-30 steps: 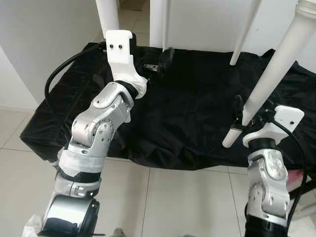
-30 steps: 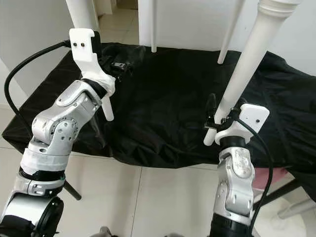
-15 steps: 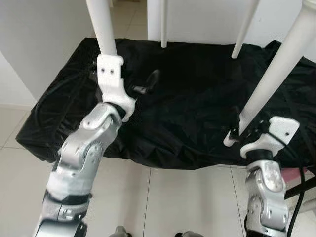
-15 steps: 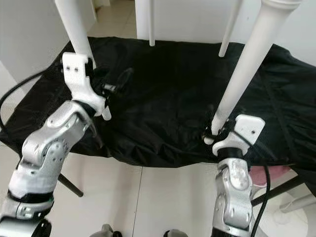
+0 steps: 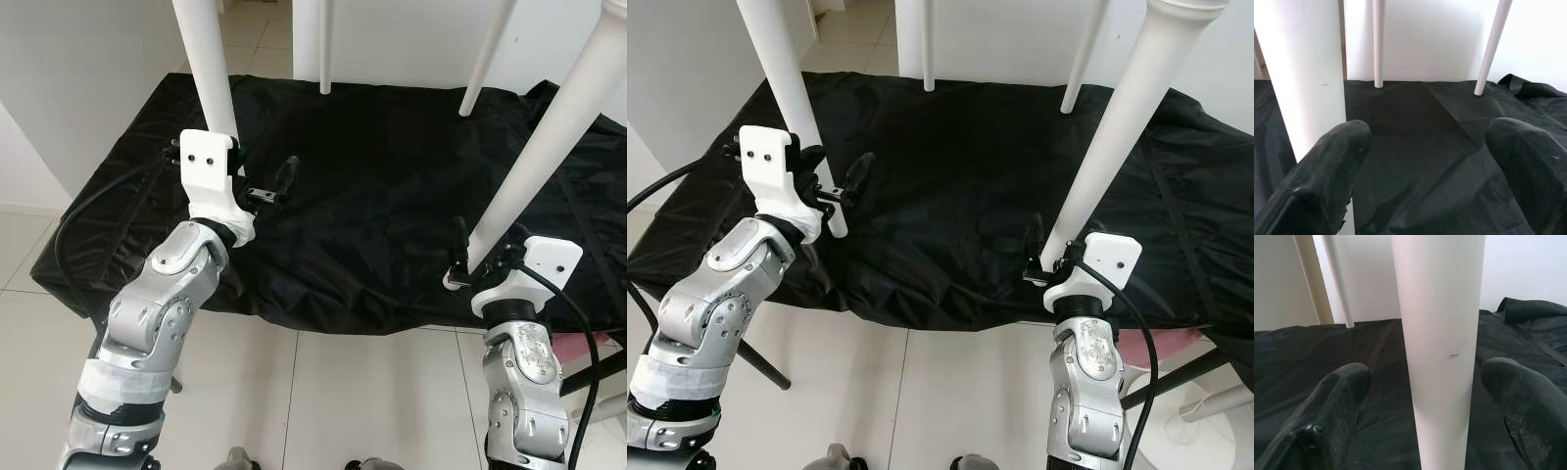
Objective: Building children table
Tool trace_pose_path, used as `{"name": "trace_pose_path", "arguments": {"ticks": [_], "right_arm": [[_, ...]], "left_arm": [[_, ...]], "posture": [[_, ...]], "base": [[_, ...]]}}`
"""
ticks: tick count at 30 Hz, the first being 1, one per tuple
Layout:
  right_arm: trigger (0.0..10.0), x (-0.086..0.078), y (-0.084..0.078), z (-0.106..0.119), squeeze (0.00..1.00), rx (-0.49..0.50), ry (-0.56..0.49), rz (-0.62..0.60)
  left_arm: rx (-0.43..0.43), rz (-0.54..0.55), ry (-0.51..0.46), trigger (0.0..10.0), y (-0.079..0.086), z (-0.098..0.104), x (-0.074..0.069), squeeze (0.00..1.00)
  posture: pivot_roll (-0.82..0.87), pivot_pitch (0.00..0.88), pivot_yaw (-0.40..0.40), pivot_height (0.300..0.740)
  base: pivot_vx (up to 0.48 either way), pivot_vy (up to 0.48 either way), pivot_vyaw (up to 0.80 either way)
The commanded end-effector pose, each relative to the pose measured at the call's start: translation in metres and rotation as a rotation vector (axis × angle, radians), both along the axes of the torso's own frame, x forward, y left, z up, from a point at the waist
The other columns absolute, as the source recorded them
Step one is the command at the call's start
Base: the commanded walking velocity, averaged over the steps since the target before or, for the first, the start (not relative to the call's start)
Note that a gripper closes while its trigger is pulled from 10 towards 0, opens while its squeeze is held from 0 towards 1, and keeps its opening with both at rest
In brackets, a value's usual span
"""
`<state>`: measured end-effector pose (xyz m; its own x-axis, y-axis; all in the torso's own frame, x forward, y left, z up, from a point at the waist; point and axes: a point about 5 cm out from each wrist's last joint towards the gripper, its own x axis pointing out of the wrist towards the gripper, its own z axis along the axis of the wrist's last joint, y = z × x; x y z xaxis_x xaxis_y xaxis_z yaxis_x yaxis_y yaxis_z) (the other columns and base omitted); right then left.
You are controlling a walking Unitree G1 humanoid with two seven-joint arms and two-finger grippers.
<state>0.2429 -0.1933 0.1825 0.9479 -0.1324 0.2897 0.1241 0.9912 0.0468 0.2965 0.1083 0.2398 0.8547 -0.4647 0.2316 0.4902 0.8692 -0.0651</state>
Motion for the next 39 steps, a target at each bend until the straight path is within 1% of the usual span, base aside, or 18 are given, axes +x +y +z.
{"name": "trace_pose_path", "arguments": {"ticks": [1, 4, 6, 8, 11, 19, 21, 22, 23, 24, 25, 26, 27, 30, 32, 34, 35, 39], "right_arm": [[10.0, 0.0, 0.002, -0.003, 0.0, 0.006, 0.002, 0.008], [10.0, -0.01, 0.007, -0.017, 0.0, -0.018, 0.037, 0.036], [10.0, -0.014, 0.008, -0.022, 0.0, -0.029, 0.05, 0.045], [10.0, -0.019, 0.009, -0.027, 0.0, -0.041, 0.063, 0.055], [10.0, -0.029, 0.009, -0.033, 0.0, -0.044, 0.069, 0.07], [10.0, -0.03, 0.015, -0.036, 0.0, -0.031, 0.065, 0.131], [10.0, -0.03, 0.02, -0.041, 0.0, -0.036, 0.081, 0.19], [10.0, -0.03, 0.024, -0.045, 0.0, -0.04, 0.1, 0.252], [10.0, -0.03, 0.024, -0.045, 0.0, -0.04, 0.1, 0.252], [10.0, -0.031, 0.027, -0.049, 0.0, -0.043, 0.113, 0.295], [10.0, -0.033, 0.034, -0.058, 0.0, -0.078, 0.145, 0.416], [10.0, -0.033, 0.034, -0.058, 0.0, -0.078, 0.145, 0.416], [10.0, -0.034, 0.037, -0.065, 0.0, -0.107, 0.171, 0.498], [10.0, -0.035, 0.038, -0.067, 0.0, -0.119, 0.177, 0.52], [10.0, -0.035, 0.04, -0.07, 0.0, -0.153, 0.19, 0.561], [10.0, -0.037, 0.041, -0.078, 0.0, -0.193, 0.219, 0.647], [10.0, -0.037, 0.041, -0.078, 0.0, -0.193, 0.219, 0.647], [10.0, -0.039, 0.04, -0.091, 0.0, -0.219, 0.282, 0.749]], "left_arm": [[0.029, -0.045, -0.027, 10.0, 0.0, 0.0, -0.004, 0.0], [0.075, -0.037, -0.019, 10.0, 0.005, -0.019, -0.012, 0.0], [0.09, -0.041, -0.018, 10.0, 0.006, -0.025, -0.016, 0.0], [0.092, -0.055, -0.018, 10.0, 0.005, -0.031, -0.021, 0.0], [0.057, -0.09, -0.007, 10.0, 0.003, -0.039, -0.035, 0.0], [0.054, -0.111, 0.001, 10.0, 0.001, -0.047, -0.044, 0.0], [0.079, -0.136, -0.003, 10.0, 0.0, -0.054, -0.049, 0.0], [0.107, -0.156, -0.004, 10.0, -0.001, -0.06, -0.052, 0.0], [0.107, -0.156, -0.004, 10.0, -0.001, -0.06, -0.052, 0.0], [0.128, -0.17, -0.005, 10.0, -0.001, -0.065, -0.055, 0.0], [0.185, -0.229, -0.015, 10.0, 0.0, -0.077, -0.063, 0.0], [0.185, -0.229, -0.015, 10.0, 0.0, -0.077, -0.063, 0.0], [0.207, -0.273, -0.009, 10.0, 0.002, -0.085, -0.067, 0.0], [0.21, -0.283, -0.004, 10.0, 0.003, -0.088, -0.068, 0.0], [0.223, -0.31, -0.004, 10.0, 0.004, -0.091, -0.07, 0.0], [0.224, -0.362, 0.023, 10.0, 0.006, -0.097, -0.075, 0.0], [0.224, -0.362, 0.023, 10.0, 0.006, -0.097, -0.075, 0.0], [0.284, -0.434, 0.042, 10.0, 0.009, -0.112, -0.085, 0.0]], "posture": [[-0.05, 0.062, 0.002, 0.74], [-0.05, 0.06, -0.001, 0.74], [-0.05, 0.06, -0.001, 0.74], [-0.05, 0.06, -0.001, 0.74], [-0.04, 0.068, -0.006, 0.74], [-0.04, 0.068, -0.007, 0.74], [-0.03, 0.067, -0.009, 0.74], [-0.03, 0.066, -0.008, 0.74], [-0.03, 0.066, -0.008, 0.74], [-0.03, 0.066, -0.008, 0.74], [-0.03, 0.061, -0.012, 0.74], [-0.03, 0.061, -0.012, 0.74], [-0.03, 0.06, -0.011, 0.74], [-0.03, 0.059, -0.011, 0.74], [-0.03, 0.058, -0.012, 0.74], [-0.02, 0.056, -0.013, 0.74], [-0.02, 0.056, -0.013, 0.74], [-0.02, 0.057, -0.013, 0.74]], "base": [[0.0, 0.0, 0.0], [0.0, 0.0, 0.0], [0.0, 0.0, 0.0], [0.0, 0.0, 0.0], [0.0, 0.0, 0.0], [0.0, 0.0, 0.0], [0.0, 0.0, 0.0], [0.0, 0.0, 0.0], [0.0, 0.0, 0.0], [0.0, 0.0, 0.0], [0.0, 0.0, 0.0], [0.0, 0.0, 0.0], [0.0, 0.0, 0.0], [0.0, 0.0, 0.0], [0.0, 0.0, 0.0], [0.0, 0.0, 0.0], [0.0, 0.0, 0.0], [0.0, 0.0, 0.0]]}}
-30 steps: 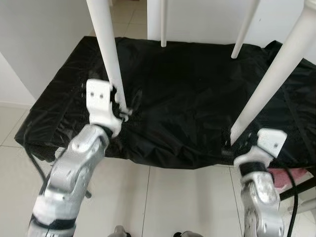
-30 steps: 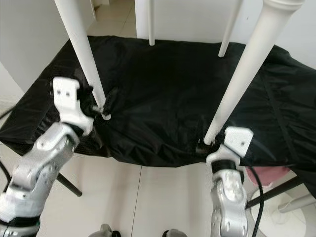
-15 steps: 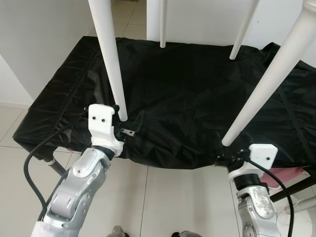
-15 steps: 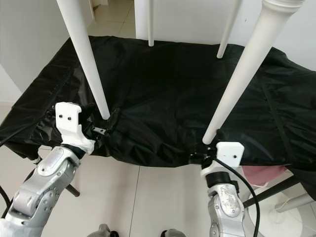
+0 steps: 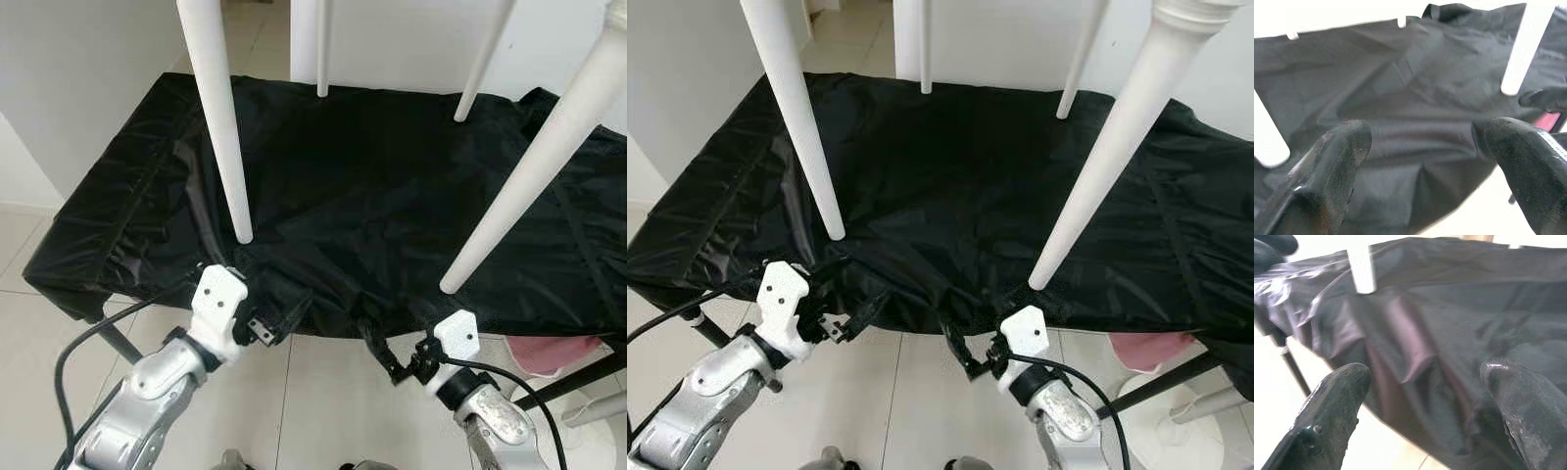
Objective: Building children table
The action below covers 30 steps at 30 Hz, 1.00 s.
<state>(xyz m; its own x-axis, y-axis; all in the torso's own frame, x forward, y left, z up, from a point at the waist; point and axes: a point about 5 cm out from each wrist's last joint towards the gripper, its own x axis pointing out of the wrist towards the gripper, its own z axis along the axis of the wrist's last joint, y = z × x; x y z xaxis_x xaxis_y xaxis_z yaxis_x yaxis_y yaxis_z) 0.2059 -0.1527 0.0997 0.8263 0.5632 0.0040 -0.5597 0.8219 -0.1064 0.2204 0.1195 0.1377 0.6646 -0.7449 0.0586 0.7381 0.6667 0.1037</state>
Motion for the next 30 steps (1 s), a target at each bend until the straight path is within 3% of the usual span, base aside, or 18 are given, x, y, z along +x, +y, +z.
{"name": "trace_pose_path", "arguments": {"ticks": [1, 3, 6, 14, 20, 30], "right_arm": [[10.0, -0.002, -0.001, -0.008, 0.0, -0.005, 0.034, 0.038], [10.0, -0.002, -0.001, -0.008, 0.0, -0.005, 0.034, 0.038], [10.0, -0.006, -0.002, -0.024, 0.0, -0.04, 0.097, 0.119], [10.0, -0.01, -0.003, -0.038, 0.0, -0.048, 0.164, 0.159], [10.0, -0.013, -0.012, -0.075, 0.0, -0.022, 0.328, 0.104], [10.0, -0.016, -0.021, -0.107, 0.0, -0.007, 0.435, 0.001]], "left_arm": [[0.042, -0.115, 0.018, 10.0, -0.002, -0.009, -0.009, 0.0], [0.042, -0.115, 0.018, 10.0, -0.002, -0.009, -0.009, 0.0], [0.123, -0.164, 0.029, 10.0, 0.001, -0.027, -0.019, 0.0], [0.152, -0.181, 0.067, 10.0, 0.007, -0.042, -0.022, 0.0], [0.161, -0.063, 0.262, 10.0, 0.02, -0.087, -0.021, 0.0], [0.166, 0.09, 0.408, 10.0, 0.036, -0.13, -0.022, 0.0]], "posture": [[-0.02, 0.057, -0.013, 0.74], [-0.02, 0.057, -0.013, 0.74], [-0.01, 0.058, -0.015, 0.74], [-0.01, 0.056, -0.018, 0.74], [-0.02, 0.052, -0.012, 0.74], [-0.02, 0.047, -0.014, 0.74]], "base": [[0.0, 0.0, 0.0], [0.0, 0.0, 0.0], [0.0, 0.0, 0.0], [0.0, 0.0, 0.0], [0.0, 0.0, 0.0], [0.0, 0.0, 0.0]]}}
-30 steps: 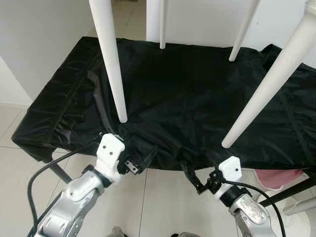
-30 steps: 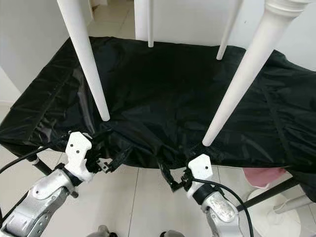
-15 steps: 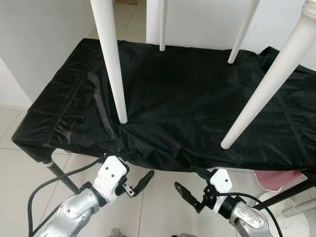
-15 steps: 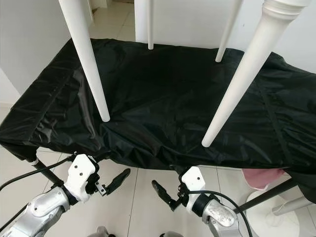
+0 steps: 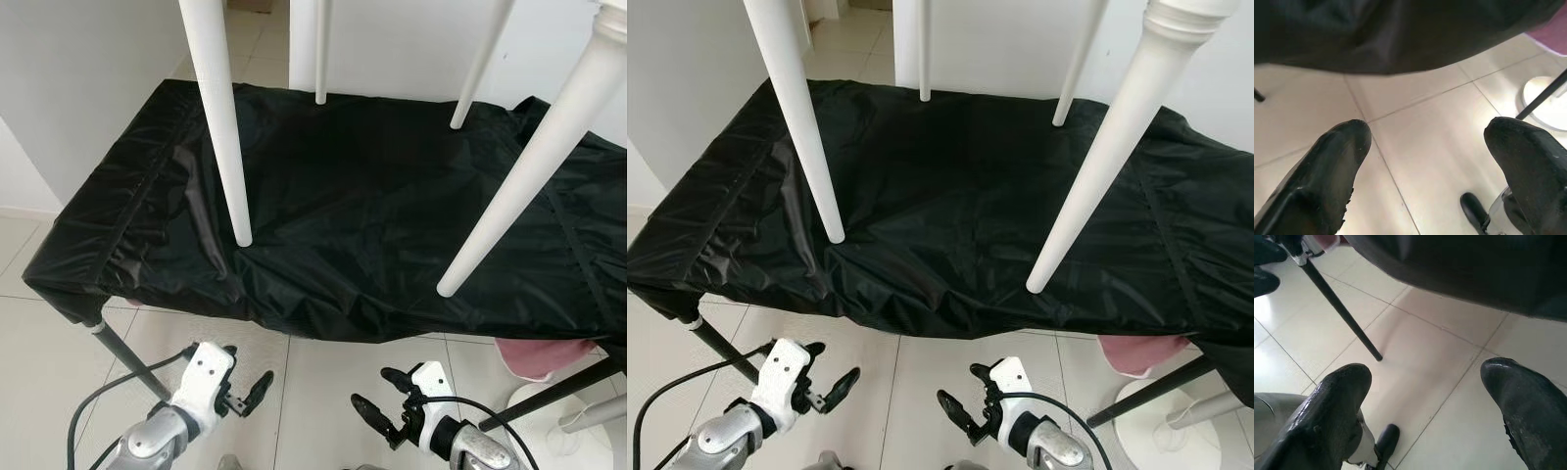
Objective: Building children table
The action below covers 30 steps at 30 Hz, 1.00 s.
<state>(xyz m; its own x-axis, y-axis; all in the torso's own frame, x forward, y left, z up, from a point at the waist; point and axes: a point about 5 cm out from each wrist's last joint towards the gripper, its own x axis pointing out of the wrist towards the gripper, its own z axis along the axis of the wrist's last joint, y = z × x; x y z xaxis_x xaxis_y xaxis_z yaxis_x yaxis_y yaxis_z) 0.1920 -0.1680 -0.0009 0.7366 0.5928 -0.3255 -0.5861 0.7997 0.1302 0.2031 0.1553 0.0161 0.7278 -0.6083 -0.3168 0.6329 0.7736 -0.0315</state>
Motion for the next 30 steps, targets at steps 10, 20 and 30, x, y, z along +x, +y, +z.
{"name": "trace_pose_path", "arguments": {"ticks": [10, 20, 30], "right_arm": [[10.0, 0.001, -0.012, -0.046, 0.0, -0.064, 0.198, -0.276], [10.0, -0.024, -0.017, -0.077, 0.0, -0.176, 0.395, -0.425], [10.0, -0.055, -0.035, -0.094, 0.0, -0.201, 0.553, -0.644]], "left_arm": [[0.044, 0.19, 0.255, 10.0, 0.01, -0.057, 0.003, 0.0], [0.148, 0.374, 0.434, 10.0, 0.018, -0.084, -0.006, 0.0], [0.235, 0.447, 0.52, 10.0, 0.018, -0.097, -0.018, 0.0]], "posture": [[-0.03, 0.027, -0.023, 0.74], [-0.05, 0.01, -0.01, 0.74], [-0.04, 0.001, 0.009, 0.74]], "base": [[0.0, 0.0, 0.0], [0.0, 0.0, 0.0], [0.0, 0.0, 0.0]]}}
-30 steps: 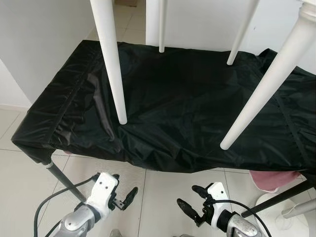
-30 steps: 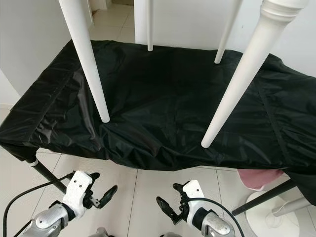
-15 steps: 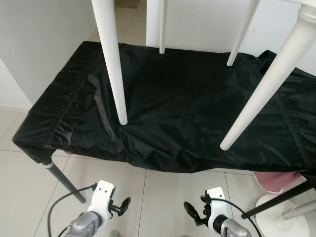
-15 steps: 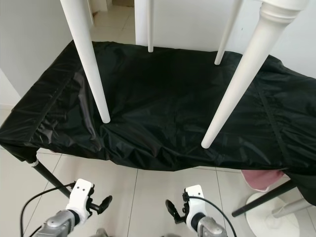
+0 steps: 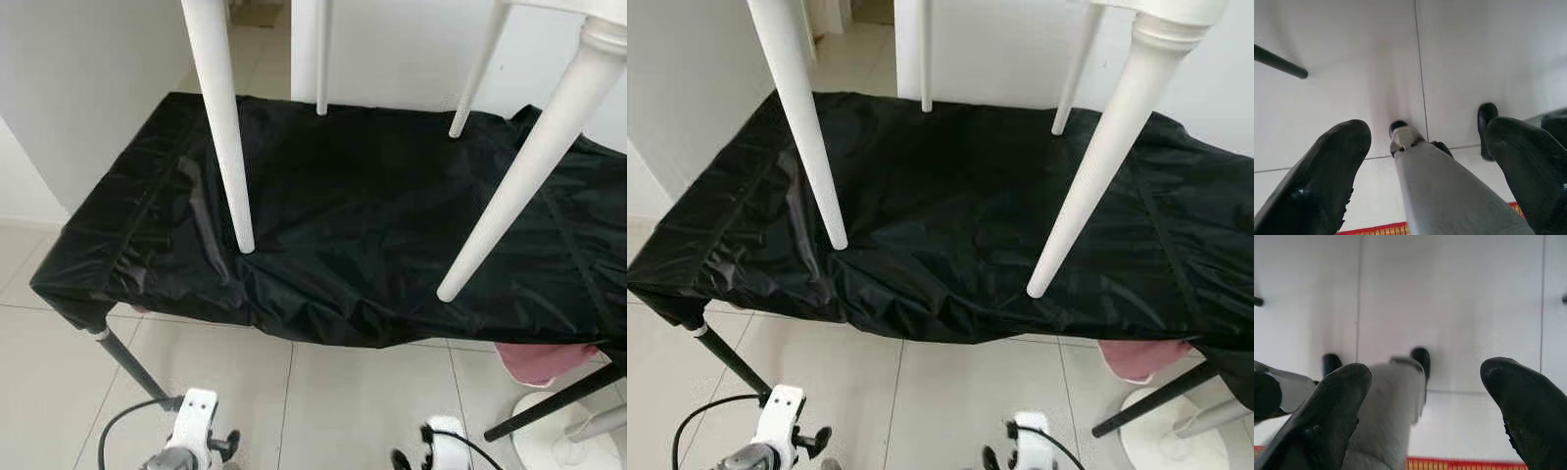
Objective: Building children table
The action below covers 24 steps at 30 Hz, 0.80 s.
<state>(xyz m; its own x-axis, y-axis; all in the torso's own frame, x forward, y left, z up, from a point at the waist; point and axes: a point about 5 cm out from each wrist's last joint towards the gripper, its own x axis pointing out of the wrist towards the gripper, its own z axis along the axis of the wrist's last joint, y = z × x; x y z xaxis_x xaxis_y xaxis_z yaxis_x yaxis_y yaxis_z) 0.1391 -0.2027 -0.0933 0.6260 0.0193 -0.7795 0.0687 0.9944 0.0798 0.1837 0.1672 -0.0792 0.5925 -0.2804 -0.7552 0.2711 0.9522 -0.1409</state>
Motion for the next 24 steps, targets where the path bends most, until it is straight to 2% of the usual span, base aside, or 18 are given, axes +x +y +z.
{"name": "trace_pose_path", "arguments": {"ticks": [1, 7, 14, 16, 18, 24], "right_arm": [[10.0, -0.004, 0.0, -0.002, 0.0, 0.001, 0.023, -0.034], [10.0, -0.009, 0.004, -0.007, 0.0, -0.028, 0.071, -0.059], [10.0, 0.001, 0.016, -0.006, 0.0, -0.08, 0.072, 0.01], [10.0, 0.001, 0.016, -0.006, 0.0, -0.08, 0.072, 0.01], [10.0, 0.003, 0.018, -0.006, 0.0, -0.128, 0.087, 0.087], [10.0, 0.003, 0.016, -0.006, 0.0, -0.156, 0.097, 0.114]], "left_arm": [[0.103, 0.066, -0.002, 10.0, 0.004, -0.002, 0.001, 0.0], [0.123, 0.006, 0.022, 10.0, -0.003, -0.004, 0.0, 0.0], [0.126, -0.053, 0.062, 10.0, -0.009, -0.006, -0.003, 0.0], [0.126, -0.053, 0.062, 10.0, -0.009, -0.006, -0.003, 0.0], [0.117, -0.053, 0.069, 10.0, -0.013, -0.007, -0.003, 0.0], [0.12, -0.069, 0.075, 10.0, -0.017, -0.008, -0.004, 0.0]], "posture": [[-0.04, 0.0, 0.011, 0.74], [-0.02, 0.0, 0.012, 0.74], [-0.02, 0.0, 0.003, 0.74], [-0.02, 0.0, 0.003, 0.74], [-0.01, 0.0, -0.028, 0.74], [0.01, 0.0, -0.051, 0.74]], "base": [[0.0, 0.0, 0.0], [0.0, 0.0, 0.0], [0.0, 0.0, 0.0], [0.0, 0.0, 0.0], [0.0, 0.0, 0.0], [0.0, 0.0, 0.0]]}}
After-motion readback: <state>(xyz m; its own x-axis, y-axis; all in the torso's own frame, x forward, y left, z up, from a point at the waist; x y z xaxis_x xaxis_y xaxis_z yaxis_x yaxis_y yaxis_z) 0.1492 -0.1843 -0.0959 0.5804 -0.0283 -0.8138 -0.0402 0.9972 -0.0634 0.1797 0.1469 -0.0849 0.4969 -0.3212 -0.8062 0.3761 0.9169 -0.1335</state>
